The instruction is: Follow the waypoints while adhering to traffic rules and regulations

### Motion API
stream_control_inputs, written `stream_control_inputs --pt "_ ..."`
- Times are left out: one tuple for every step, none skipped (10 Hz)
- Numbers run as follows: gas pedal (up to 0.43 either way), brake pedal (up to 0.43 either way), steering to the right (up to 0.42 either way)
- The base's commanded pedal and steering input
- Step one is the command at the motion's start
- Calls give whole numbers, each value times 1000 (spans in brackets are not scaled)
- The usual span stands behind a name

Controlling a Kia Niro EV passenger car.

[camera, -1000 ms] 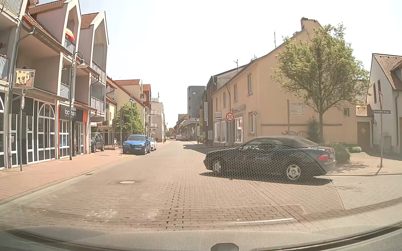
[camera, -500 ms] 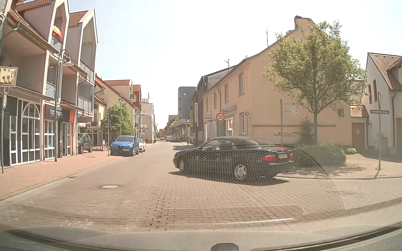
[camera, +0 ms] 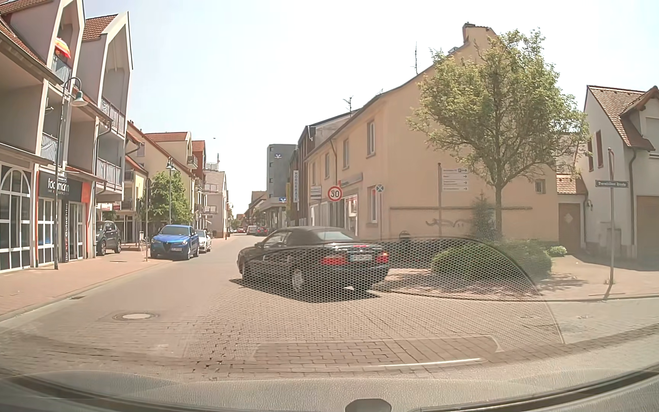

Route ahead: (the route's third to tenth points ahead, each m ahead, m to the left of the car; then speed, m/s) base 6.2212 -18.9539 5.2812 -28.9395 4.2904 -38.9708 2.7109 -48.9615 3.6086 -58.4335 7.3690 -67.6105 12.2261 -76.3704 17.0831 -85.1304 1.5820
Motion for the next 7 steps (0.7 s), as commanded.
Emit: stream_control_inputs --pt "8 0 392" --pt "8 0 411" --pt "0 0 433" --pt "0 0 461" --pt "0 0 485" --pt "0 0 514" --pt "0 0 554"
